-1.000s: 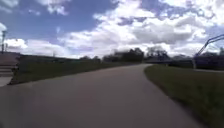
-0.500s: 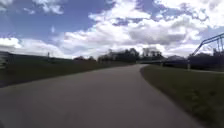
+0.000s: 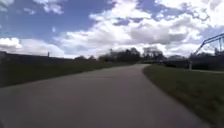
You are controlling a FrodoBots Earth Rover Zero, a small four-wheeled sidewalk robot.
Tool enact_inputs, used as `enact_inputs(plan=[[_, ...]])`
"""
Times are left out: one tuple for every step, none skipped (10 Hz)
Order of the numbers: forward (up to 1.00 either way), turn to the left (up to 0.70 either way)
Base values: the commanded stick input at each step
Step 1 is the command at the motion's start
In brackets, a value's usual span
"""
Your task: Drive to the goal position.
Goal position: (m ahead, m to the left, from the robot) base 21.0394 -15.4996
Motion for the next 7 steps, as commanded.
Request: enact_inputs(plan=[[1.00, -0.38], [1.00, -0.07], [1.00, 0.00], [1.00, 0.00], [1.00, 0.00], [1.00, 0.00], [1.00, -0.02]])
